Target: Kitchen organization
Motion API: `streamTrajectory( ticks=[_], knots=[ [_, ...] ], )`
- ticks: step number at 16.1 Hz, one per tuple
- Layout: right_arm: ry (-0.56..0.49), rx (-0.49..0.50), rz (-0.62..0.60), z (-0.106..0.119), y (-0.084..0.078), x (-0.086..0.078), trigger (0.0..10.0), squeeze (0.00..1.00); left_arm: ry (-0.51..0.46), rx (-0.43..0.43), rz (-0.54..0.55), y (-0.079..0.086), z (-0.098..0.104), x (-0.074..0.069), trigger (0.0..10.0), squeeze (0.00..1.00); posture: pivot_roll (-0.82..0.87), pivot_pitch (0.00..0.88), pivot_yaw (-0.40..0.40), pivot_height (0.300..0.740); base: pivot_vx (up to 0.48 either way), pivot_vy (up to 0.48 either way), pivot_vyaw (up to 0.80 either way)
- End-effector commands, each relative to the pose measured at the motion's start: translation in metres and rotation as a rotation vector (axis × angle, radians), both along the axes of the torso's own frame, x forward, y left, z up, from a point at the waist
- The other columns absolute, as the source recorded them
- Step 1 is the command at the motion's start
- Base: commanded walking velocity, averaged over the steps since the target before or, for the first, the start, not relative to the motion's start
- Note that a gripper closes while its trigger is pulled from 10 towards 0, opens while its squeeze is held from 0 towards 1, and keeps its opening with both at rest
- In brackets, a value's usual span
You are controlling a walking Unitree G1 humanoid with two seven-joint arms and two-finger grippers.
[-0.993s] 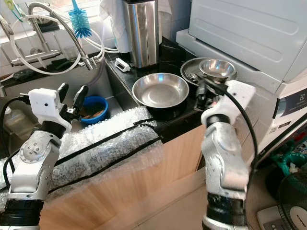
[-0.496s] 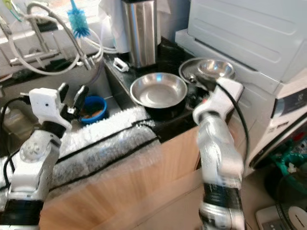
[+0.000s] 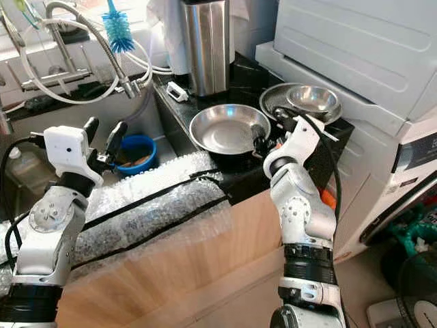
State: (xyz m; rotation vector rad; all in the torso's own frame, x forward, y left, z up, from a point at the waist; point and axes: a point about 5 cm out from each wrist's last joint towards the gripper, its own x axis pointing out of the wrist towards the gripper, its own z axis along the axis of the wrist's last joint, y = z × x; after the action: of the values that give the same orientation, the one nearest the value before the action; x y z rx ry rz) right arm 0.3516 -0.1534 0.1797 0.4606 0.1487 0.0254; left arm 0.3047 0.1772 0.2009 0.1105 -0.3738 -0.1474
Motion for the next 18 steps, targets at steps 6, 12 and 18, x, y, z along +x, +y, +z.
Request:
streamTrajectory(
  ticks=[6, 12, 18],
  knots=[
    [-0.001, 0.036, -0.009, 0.004, 0.001, 0.014, 10.0, 0.00, -0.008, 0.018, 0.011, 0.003, 0.003, 0.001, 10.0, 0.00, -0.07, 0.000, 0.067, 0.740, 0.000, 0.000, 0.00],
    [0.017, 0.071, -0.044, 0.005, 0.001, 0.025, 10.0, 0.00, -0.006, 0.014, 0.019, 0.003, 0.002, 0.001, 10.0, 0.00, -0.07, 0.000, 0.063, 0.740, 0.000, 0.000, 0.00],
    [0.017, -0.148, 0.007, 0.002, 0.008, 0.031, 10.0, 0.00, -0.002, 0.010, 0.023, 0.003, 0.001, 0.001, 10.0, 0.00, -0.07, 0.000, 0.061, 0.740, 0.000, 0.000, 0.00]
  ],
)
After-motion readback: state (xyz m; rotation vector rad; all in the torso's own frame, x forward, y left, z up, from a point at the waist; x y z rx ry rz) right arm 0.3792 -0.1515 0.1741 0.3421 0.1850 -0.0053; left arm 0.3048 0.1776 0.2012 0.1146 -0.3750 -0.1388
